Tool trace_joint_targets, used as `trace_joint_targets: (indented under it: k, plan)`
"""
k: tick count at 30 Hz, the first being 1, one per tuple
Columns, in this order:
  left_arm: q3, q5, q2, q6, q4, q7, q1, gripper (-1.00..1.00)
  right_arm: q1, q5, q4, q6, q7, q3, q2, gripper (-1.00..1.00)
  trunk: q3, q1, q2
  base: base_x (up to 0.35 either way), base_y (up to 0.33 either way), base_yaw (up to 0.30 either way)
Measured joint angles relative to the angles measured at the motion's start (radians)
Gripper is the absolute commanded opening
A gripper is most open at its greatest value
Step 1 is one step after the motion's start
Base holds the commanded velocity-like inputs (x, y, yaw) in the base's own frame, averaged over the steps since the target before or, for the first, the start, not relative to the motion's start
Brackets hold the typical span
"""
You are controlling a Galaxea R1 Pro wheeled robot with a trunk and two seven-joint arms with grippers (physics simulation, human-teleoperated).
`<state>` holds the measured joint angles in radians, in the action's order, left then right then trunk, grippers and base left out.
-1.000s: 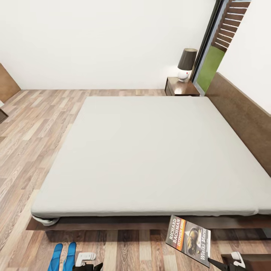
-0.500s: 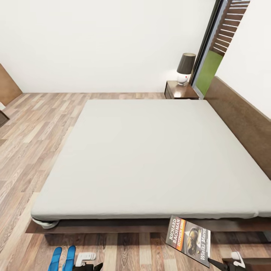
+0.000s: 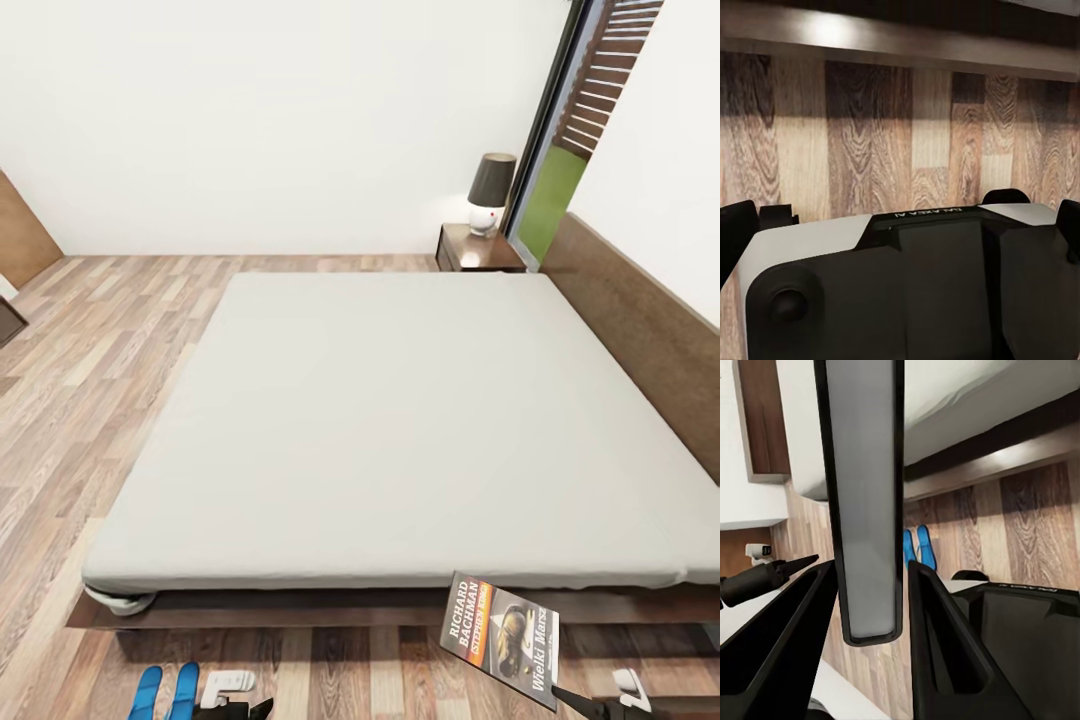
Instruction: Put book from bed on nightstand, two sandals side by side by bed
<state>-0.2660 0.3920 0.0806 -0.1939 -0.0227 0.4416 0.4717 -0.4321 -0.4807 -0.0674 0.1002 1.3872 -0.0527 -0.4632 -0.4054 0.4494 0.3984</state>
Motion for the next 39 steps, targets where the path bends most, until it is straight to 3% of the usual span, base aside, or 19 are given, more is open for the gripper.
trace_joint_targets:
  k: [39]
  plan:
    - [0.000,-0.001,-0.001,0.000,0.000,0.000,0.000,1.00,0.000,0.000,-0.002,0.000,0.000,-0.002,0.000,-1.00,0.064,0.000,0.000,0.000,0.000,0.000]
